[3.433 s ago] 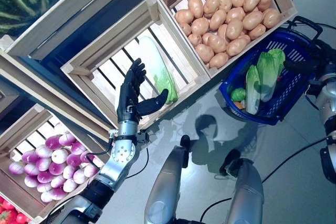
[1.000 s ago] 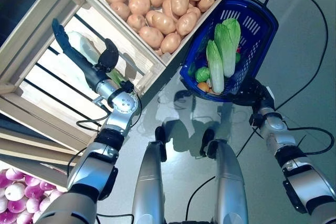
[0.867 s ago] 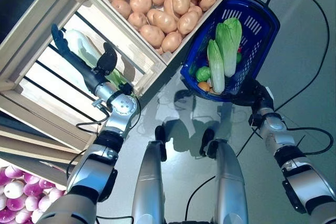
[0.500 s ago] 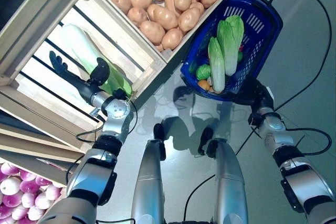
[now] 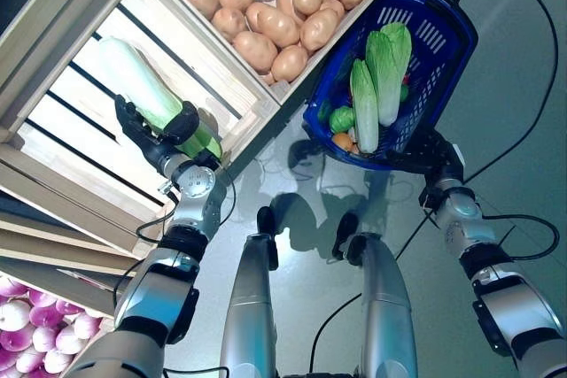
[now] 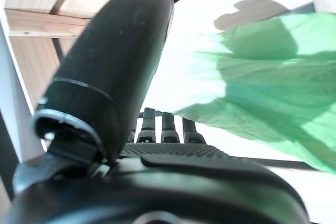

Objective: Put vegetables into the basket

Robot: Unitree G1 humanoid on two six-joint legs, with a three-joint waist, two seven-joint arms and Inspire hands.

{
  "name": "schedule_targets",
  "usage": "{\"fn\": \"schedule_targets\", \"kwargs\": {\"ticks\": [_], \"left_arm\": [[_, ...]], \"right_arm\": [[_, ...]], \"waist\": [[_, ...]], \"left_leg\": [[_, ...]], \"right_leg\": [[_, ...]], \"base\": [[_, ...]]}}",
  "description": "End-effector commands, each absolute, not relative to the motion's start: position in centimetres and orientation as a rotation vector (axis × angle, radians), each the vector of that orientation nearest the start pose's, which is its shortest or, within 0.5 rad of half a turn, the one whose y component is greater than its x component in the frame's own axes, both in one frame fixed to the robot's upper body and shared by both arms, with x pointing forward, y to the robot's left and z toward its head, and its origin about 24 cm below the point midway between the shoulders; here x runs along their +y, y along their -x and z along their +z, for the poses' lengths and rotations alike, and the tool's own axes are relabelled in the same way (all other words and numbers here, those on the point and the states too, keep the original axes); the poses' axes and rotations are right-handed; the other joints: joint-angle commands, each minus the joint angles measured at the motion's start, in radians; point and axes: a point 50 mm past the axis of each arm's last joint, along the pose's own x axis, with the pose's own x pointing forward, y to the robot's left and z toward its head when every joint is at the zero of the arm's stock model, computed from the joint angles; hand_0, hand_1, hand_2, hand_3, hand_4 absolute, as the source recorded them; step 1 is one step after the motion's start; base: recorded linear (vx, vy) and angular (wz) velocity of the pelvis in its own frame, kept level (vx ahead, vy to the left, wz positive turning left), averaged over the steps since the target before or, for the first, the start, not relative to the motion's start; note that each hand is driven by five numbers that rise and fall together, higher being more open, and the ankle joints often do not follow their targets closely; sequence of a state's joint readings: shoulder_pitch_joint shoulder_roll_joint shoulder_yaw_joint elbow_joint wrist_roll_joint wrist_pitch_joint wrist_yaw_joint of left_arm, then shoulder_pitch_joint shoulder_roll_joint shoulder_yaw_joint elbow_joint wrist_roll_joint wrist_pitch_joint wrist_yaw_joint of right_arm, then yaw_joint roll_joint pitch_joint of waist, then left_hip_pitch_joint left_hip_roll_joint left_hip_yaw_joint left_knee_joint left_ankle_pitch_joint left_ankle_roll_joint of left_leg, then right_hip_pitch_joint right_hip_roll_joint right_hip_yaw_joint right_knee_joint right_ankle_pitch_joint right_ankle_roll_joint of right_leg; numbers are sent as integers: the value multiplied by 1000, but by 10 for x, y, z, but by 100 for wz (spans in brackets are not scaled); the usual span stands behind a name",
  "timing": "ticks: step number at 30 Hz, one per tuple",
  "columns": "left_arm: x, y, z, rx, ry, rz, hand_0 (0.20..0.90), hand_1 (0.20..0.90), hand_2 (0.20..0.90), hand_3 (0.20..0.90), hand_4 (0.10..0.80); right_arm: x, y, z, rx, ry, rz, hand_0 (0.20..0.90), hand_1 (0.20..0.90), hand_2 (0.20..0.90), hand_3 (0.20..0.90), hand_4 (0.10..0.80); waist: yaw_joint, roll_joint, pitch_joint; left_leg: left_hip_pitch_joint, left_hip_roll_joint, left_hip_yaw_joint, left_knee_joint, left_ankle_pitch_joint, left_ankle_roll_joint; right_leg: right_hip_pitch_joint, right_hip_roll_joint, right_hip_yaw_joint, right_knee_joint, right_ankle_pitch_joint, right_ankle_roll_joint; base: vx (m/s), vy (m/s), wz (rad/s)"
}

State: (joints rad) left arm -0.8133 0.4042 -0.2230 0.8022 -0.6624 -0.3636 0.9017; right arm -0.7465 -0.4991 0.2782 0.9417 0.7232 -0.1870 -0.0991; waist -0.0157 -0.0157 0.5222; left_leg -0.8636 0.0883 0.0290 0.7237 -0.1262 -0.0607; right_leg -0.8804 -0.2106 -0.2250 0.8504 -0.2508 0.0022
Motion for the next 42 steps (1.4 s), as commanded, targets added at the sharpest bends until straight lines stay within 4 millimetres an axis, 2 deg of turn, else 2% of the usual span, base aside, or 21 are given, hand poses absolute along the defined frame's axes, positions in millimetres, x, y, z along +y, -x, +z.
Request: {"fn": "schedule_targets", "kwargs": {"ticks": [1, 4, 12, 13, 14, 15, 20, 21, 22, 23, 30, 35, 42], "left_arm": [[222, -383, 184, -324, 322, 791, 900, 900, 900, 900, 800], [227, -386, 182, -269, 334, 829, 900, 900, 900, 900, 800], [229, -397, 175, -120, 313, 794, 900, 900, 900, 900, 800], [229, -397, 171, -97, 310, 793, 900, 900, 900, 900, 800], [228, -397, 172, -95, 298, 786, 900, 900, 900, 900, 800], [228, -397, 169, -81, 282, 783, 900, 900, 900, 900, 800], [232, -399, 167, -51, 248, 753, 900, 900, 900, 900, 800], [232, -398, 166, -51, 244, 751, 848, 848, 848, 848, 765], [233, -398, 167, -62, 240, 746, 514, 514, 514, 514, 543], [233, -398, 167, -76, 226, 742, 300, 300, 300, 300, 400], [235, -394, 171, -138, 226, 761, 300, 300, 300, 300, 400], [236, -389, 158, -125, 223, 754, 300, 300, 300, 300, 400], [256, -376, 138, -96, 173, 767, 300, 300, 300, 300, 400]], "right_arm": [[-256, -383, 138, -140, -188, -257, 900, 900, 900, 900, 800], [-254, -385, 140, -145, -210, -257, 900, 900, 900, 900, 800], [-248, -388, 143, -152, -217, -251, 900, 900, 900, 900, 800], [-248, -387, 140, -145, -215, -250, 900, 900, 900, 900, 800], [-247, -388, 141, -152, -218, -248, 900, 900, 900, 900, 800], [-246, -387, 139, -144, -217, -247, 900, 900, 900, 900, 800], [-248, -387, 141, -149, -215, -241, 900, 900, 900, 900, 800], [-248, -387, 141, -150, -213, -239, 900, 900, 900, 900, 800], [-247, -387, 141, -152, -211, -235, 900, 900, 900, 900, 800], [-247, -386, 141, -155, -209, -231, 900, 900, 900, 900, 800], [-240, -384, 143, -194, -192, -190, 900, 900, 900, 900, 800], [-233, -382, 138, -187, -190, -154, 900, 900, 900, 900, 800], [-238, -376, 133, -181, -151, -135, 900, 900, 900, 900, 800]], "waist": [[-6, -12, -2], [-9, -17, -2], [-23, -29, -2], [-24, -29, -2], [-26, -30, -2], [-26, -30, -2], [-30, -25, -2], [-31, -23, -2], [-31, -22, -2], [-31, -20, -2], [-30, -6, -2], [-23, -1, -2], [-3, -12, -9]], "left_leg": [[45, -36, 87, -20, -79, 46], [38, -34, 87, -17, -80, 46], [32, -30, 91, -26, -75, 47], [52, -32, 84, -25, -94, 40], [34, -29, 92, -29, -74, 46], [56, -30, 86, -27, -95, 39], [54, -31, 91, -17, -98, 38], [55, -31, 91, -15, -99, 38], [55, -31, 92, -14, -100, 38], [58, -31, 92, -12, -102, 38], [83, -33, 96, -5, -111, 38], [165, -27, 89, -6, -124, 34], [345, -20, 90, -31, -140, 35]], "right_leg": [[39, 27, 29, -52, 50, 32], [32, 28, 29, -51, 52, 34], [24, 39, 33, -62, 59, 37], [43, 44, 41, -61, 44, 48], [27, 41, 33, -67, 61, 37], [47, 45, 42, -64, 43, 48], [46, 45, 44, -58, 40, 45], [45, 44, 45, -56, 39, 45], [45, 43, 45, -53, 37, 45], [47, 42, 45, -52, 35, 44], [73, 34, 45, -44, 25, 42], [155, 20, 47, -44, 6, 39], [344, -12, 16, -99, 1, 39]], "base": [[0, 0, 0], [0, 0, 0], [7, -1, 0], [-5, -9, -3], [67, -5, -3], [-18, -4, -4], [10, 10, -5], [0, 0, 0], [0, 0, 0], [0, 0, 0], [-2, 5, 0], [5, 52, 1], [52, 22, -5]]}}
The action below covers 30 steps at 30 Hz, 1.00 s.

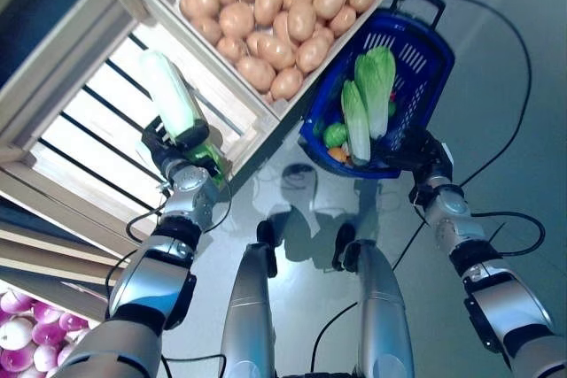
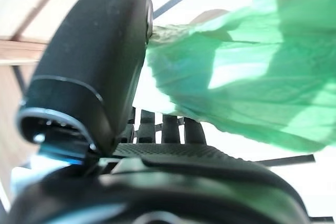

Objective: Put vegetables into the basket

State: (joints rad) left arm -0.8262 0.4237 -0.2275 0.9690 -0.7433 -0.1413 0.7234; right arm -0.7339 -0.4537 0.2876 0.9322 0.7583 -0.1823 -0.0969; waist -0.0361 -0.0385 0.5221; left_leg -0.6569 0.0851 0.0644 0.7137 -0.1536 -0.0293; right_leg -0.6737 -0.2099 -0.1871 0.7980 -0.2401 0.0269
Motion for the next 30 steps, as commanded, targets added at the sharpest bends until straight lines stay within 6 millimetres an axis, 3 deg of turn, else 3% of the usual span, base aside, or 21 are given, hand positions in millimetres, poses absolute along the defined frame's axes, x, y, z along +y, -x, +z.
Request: {"fn": "schedule_targets", "kwargs": {"ticks": [1, 9, 13, 22, 30], "left_arm": [[259, -373, 135, -98, 170, 767, 300, 300, 300, 300, 400], [260, -348, 111, -164, 123, 753, 300, 300, 300, 300, 400], [252, -329, 97, -231, 0, 749, 300, 300, 300, 300, 400], [224, -290, 66, -214, -40, 466, 300, 300, 300, 300, 400], [196, -284, 61, -247, -149, 223, 300, 300, 300, 300, 400]], "right_arm": [[-239, -374, 132, -180, -149, -137, 900, 900, 900, 900, 800], [-226, -352, 100, -122, -185, -73, 900, 900, 900, 900, 800], [-217, -337, 86, -122, -183, 5, 900, 900, 900, 900, 800], [-193, -303, 68, -102, -183, 195, 900, 900, 900, 900, 800], [-163, -305, 66, -4, -432, 466, 900, 900, 900, 900, 800]], "waist": [[19, 9, -21], [35, 1, -122], [51, -3, -183], [86, -10, -340], [110, -18, -407]], "left_leg": [[160, -18, 54, -31, -113, 4], [353, -34, 41, -171, -87, 7], [467, -45, 37, -300, -34, 6], [683, -55, 34, -575, 37, -4], [779, -44, 47, -725, 72, -9]], "right_leg": [[161, -17, -24, -56, -10, 14], [360, -26, -55, -198, 15, 24], [506, -6, -91, -362, 60, 24], [749, 40, -126, -672, 146, 52], [836, 61, -145, -804, 201, 69]], "base": [[71, 14, 2], [86, -1, 2], [95, -39, 6], [132, -27, 12], [41, 2, 6]]}}
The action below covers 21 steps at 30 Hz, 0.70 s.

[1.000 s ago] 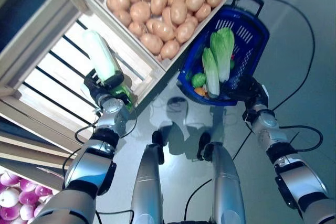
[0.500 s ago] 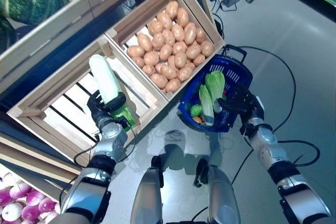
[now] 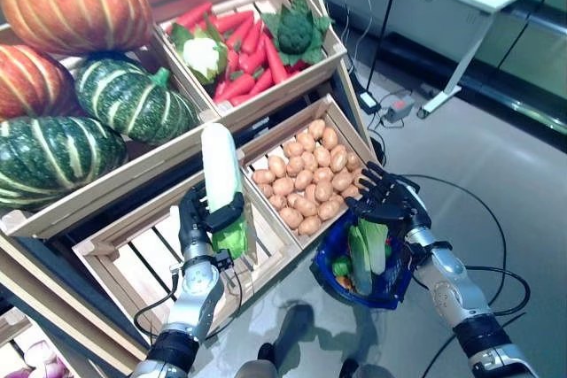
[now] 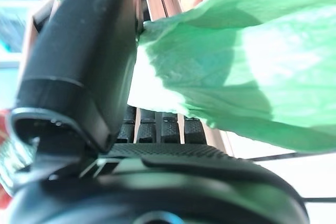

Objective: Put vegetables into the basket

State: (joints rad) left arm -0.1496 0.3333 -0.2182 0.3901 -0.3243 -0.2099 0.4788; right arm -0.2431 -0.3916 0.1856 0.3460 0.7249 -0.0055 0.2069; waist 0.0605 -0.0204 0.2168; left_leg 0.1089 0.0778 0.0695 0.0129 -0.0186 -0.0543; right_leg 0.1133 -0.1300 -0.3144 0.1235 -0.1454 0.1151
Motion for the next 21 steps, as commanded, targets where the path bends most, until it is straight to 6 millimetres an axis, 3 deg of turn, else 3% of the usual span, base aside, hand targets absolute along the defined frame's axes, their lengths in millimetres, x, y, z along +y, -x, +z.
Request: {"fn": "schedule_targets", "kwargs": {"ticks": [1, 8, 15, 21], "left_arm": [[192, -284, 61, -257, -174, 194, 300, 300, 300, 300, 400], [178, -280, 53, -271, -244, 34, 300, 300, 300, 300, 400], [164, -269, 40, -258, -283, -129, 300, 300, 300, 300, 400], [155, -262, 32, -238, -267, -216, 300, 300, 300, 300, 400]], "right_arm": [[-159, -307, 68, -6, -481, 517, 900, 900, 900, 900, 800], [-141, -317, 89, -50, -650, 676, 900, 900, 900, 900, 800], [-125, -323, 95, 3, -756, 762, 900, 900, 900, 900, 800], [-124, -333, 107, -30, -864, 752, 900, 900, 900, 900, 800]], "waist": [[18, -36, -109], [48, -43, -138], [63, -45, -149], [79, -45, -157]], "left_leg": [[26, -34, 42, -51, -53, 13], [26, -24, 22, -100, -33, -6], [23, -22, 24, -100, -34, 2], [26, -21, 13, -100, -39, 2]], "right_leg": [[59, -16, -22, -147, 114, -16], [76, -7, -51, -211, 144, -7], [77, -7, -56, -211, 141, -11], [87, -4, -63, -211, 134, -12]], "base": [[17, -7, -3], [3, -2, -1], [2, -3, 6], [27, -8, 3]]}}
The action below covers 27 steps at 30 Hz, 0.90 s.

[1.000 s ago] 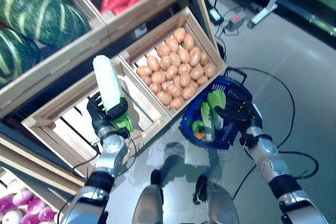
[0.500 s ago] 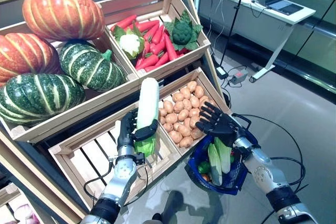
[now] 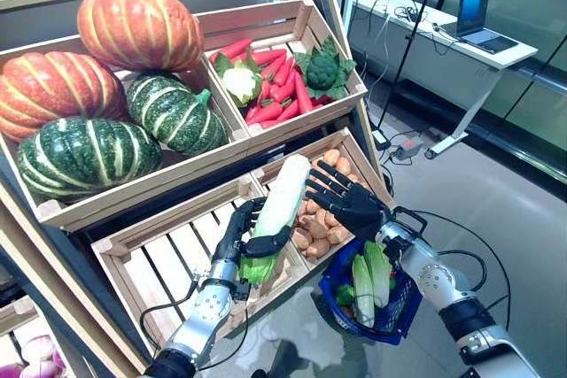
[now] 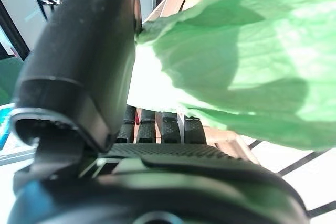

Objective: Put vegetables into the basket

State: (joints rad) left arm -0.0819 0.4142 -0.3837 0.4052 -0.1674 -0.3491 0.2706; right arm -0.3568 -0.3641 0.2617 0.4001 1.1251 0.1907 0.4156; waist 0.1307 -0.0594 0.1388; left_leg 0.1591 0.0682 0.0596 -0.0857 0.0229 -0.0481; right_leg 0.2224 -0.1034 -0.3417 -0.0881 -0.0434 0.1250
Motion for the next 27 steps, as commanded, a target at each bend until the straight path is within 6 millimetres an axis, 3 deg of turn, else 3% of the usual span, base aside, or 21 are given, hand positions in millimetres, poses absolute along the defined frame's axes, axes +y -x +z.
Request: {"fn": "schedule_targets", "kwargs": {"ticks": [1, 10, 17, 23, 27], "left_arm": [[153, -260, 32, -241, -268, -231, 300, 300, 300, 300, 400], [138, -255, 40, -319, -305, -333, 300, 300, 300, 300, 400], [130, -256, 54, -420, -358, -348, 300, 300, 300, 300, 400], [132, -259, 55, -414, -375, -263, 300, 300, 300, 300, 400], [136, -258, 52, -406, -377, -200, 300, 300, 300, 300, 400]], "right_arm": [[-124, -333, 108, -34, -877, 751, 900, 900, 900, 900, 800], [-122, -341, 110, -11, -834, 735, 900, 900, 900, 900, 800], [-136, -350, 103, -4, -630, 572, 900, 900, 900, 900, 800], [-148, -354, 125, -182, -293, 397, 900, 900, 900, 900, 800], [-149, -349, 138, -259, -209, 315, 900, 900, 900, 900, 800]], "waist": [[11, -6, -79], [21, -3, -78], [19, -1, -80], [10, 2, -72], [2, 3, -63]], "left_leg": [[-25, -11, 20, -2, -81, -4], [-25, -9, 8, -2, -82, -6], [-23, -6, 1, -2, -81, -7], [-25, -4, -6, -2, -79, -9], [-26, -5, -6, -2, -78, -8]], "right_leg": [[-21, -30, -35, 1, 32, -22], [-22, -32, -30, 1, 30, -21], [-19, -37, -29, 1, 30, -20], [-19, -41, -24, 1, 30, -20], [-20, -42, -18, 1, 31, -20]], "base": [[28, -4, 5], [8, -2, 1], [11, 8, 3], [8, 7, 3], [0, 4, 3]]}}
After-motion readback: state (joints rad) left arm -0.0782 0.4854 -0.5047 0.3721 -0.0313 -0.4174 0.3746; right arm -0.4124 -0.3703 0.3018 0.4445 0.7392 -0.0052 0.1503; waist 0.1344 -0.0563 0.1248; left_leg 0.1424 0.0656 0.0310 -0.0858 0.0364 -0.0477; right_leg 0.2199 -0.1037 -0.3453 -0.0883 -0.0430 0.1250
